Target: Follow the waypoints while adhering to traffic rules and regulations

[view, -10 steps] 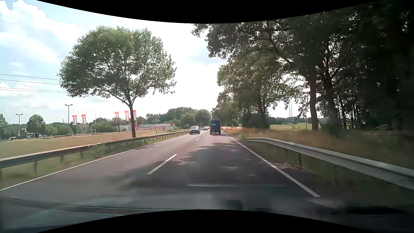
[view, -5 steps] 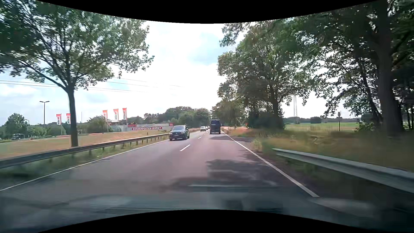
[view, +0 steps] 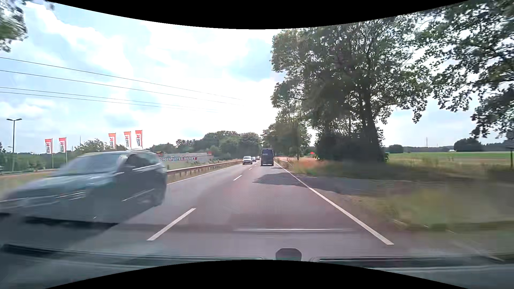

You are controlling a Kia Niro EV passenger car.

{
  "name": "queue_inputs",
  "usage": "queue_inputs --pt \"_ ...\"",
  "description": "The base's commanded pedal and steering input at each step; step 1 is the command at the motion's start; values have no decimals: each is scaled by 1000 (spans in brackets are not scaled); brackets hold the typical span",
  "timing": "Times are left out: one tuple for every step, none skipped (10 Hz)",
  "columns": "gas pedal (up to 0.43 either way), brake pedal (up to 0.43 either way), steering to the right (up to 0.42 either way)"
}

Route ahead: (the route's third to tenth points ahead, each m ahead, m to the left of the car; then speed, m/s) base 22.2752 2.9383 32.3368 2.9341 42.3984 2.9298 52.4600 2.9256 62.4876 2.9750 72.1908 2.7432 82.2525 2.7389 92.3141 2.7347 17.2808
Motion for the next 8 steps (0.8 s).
queue_inputs --pt "110 0 -3" --pt "110 0 -2" --pt "110 0 -3" --pt "110 0 -4" --pt "110 0 -4" --pt "110 0 -4" --pt "110 0 -4" --pt "110 0 -4"
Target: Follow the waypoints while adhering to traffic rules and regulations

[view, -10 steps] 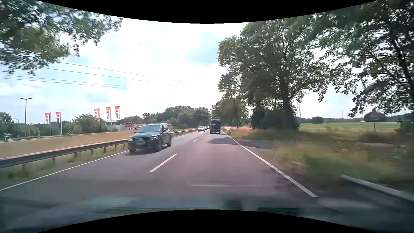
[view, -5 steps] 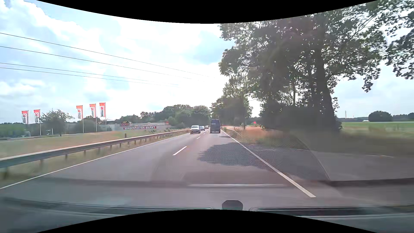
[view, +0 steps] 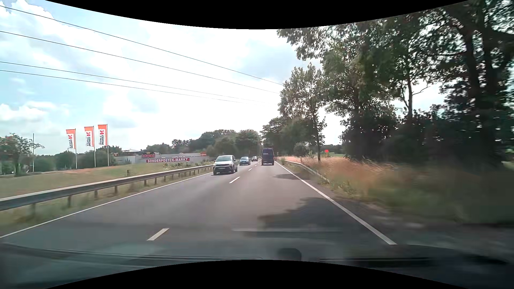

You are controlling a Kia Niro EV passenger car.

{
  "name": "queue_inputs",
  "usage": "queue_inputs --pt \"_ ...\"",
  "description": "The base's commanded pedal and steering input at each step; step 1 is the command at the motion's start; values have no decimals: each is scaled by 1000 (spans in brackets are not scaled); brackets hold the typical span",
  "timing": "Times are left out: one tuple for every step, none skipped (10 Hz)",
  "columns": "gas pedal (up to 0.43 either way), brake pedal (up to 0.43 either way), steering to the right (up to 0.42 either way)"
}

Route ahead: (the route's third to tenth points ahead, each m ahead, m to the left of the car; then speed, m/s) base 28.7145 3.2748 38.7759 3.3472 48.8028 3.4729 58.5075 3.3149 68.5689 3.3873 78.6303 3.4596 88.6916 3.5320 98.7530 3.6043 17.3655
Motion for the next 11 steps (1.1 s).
queue_inputs --pt "110 0 -4" --pt "110 0 -3" --pt "110 0 -3" --pt "110 0 -3" --pt "110 0 -3" --pt "110 0 -3" --pt "110 0 -3" --pt "110 0 -3" --pt "110 0 -2" --pt "110 0 -2" --pt "110 0 -2"
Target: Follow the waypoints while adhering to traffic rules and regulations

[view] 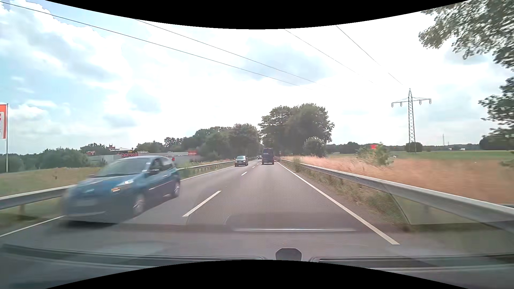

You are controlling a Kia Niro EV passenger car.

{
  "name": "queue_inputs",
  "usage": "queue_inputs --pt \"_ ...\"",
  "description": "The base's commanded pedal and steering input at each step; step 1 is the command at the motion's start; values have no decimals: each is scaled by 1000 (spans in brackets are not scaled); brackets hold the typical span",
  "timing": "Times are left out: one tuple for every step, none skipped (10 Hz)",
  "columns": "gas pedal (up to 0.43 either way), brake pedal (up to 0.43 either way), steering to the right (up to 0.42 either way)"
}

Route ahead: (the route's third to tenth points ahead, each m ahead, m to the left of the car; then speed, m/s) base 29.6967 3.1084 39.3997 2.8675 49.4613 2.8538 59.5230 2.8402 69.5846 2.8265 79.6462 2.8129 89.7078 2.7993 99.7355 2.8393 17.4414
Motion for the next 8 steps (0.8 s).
queue_inputs --pt "110 0 -2" --pt "110 0 -2" --pt "110 0 -2" --pt "110 0 -2" --pt "110 0 -2" --pt "110 0 -2" --pt "110 0 -2" --pt "110 0 -2"
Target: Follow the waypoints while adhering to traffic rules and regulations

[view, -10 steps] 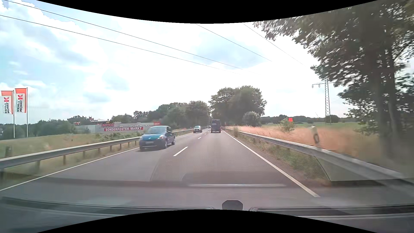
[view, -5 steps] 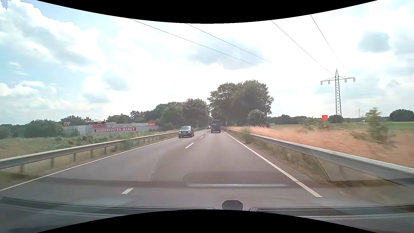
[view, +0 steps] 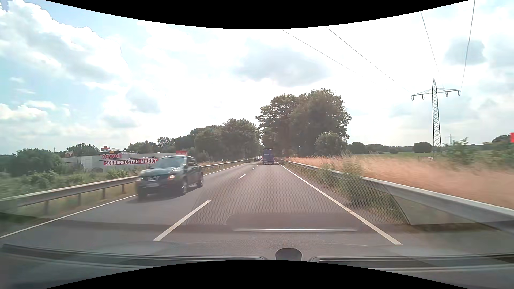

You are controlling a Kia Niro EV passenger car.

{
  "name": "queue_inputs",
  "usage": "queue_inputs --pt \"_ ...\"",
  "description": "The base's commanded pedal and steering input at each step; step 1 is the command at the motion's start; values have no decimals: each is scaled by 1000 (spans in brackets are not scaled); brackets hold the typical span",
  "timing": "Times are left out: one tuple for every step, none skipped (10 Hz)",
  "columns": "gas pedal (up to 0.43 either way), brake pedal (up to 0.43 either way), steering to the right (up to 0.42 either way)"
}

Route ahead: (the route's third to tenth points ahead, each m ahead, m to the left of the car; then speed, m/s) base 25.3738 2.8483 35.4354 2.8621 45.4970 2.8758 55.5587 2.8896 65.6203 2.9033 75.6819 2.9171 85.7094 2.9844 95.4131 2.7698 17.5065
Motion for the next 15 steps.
queue_inputs --pt "110 0 -3" --pt "110 0 -2" --pt "110 0 -3" --pt "110 0 -2" --pt "110 0 -2" --pt "110 0 -2" --pt "110 0 -2" --pt "110 0 -2" --pt "110 0 -2" --pt "110 0 -2" --pt "110 0 -3" --pt "110 0 -2" --pt "110 0 -2" --pt "110 0 -2" --pt "110 0 -2"
